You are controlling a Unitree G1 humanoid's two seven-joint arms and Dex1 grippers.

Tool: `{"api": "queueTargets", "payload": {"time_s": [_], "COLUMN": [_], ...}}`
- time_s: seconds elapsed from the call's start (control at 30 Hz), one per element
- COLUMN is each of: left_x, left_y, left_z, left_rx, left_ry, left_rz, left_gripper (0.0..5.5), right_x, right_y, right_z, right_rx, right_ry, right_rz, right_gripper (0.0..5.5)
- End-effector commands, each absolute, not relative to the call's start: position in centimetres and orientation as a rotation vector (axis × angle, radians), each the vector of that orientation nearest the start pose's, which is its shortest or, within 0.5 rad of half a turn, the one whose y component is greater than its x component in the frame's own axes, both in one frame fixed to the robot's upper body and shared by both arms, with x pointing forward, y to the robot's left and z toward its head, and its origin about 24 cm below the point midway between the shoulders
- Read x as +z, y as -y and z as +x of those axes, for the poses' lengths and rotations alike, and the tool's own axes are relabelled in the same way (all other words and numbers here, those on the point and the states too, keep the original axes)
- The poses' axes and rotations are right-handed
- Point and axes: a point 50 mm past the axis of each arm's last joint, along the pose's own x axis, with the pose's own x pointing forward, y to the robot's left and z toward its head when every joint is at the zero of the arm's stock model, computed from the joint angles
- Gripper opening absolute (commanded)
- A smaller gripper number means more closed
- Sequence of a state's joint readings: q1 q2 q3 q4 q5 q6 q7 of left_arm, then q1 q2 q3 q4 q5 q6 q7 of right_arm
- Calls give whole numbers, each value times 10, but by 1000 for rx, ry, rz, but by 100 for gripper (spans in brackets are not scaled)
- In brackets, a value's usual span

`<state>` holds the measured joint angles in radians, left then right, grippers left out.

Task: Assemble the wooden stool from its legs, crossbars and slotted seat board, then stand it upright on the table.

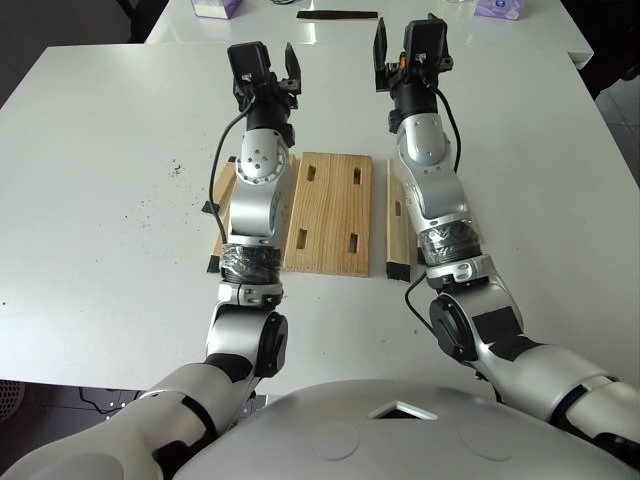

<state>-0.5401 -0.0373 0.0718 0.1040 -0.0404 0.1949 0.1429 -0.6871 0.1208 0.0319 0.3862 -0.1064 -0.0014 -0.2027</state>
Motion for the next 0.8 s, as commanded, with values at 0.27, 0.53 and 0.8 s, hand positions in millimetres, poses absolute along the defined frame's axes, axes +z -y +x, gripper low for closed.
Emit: {"api": "queueTargets", "payload": {"time_s": [0.27,0.53,0.8], "left_x": [154,118,69], "left_y": [-176,-251,-289], "left_z": [327,304,269], "left_rx": [-203,-272,-305], "left_ry": [153,-72,-328], "left_rz": [-3,109,165], "left_gripper": [337,337,337], "right_x": [149,137,127], "right_y": [56,39,33], "right_z": [350,344,341], "right_rx": [54,88,141], "right_ry": [292,280,253], "right_rz": [-62,-88,-122], "right_gripper": [359,359,359]}}
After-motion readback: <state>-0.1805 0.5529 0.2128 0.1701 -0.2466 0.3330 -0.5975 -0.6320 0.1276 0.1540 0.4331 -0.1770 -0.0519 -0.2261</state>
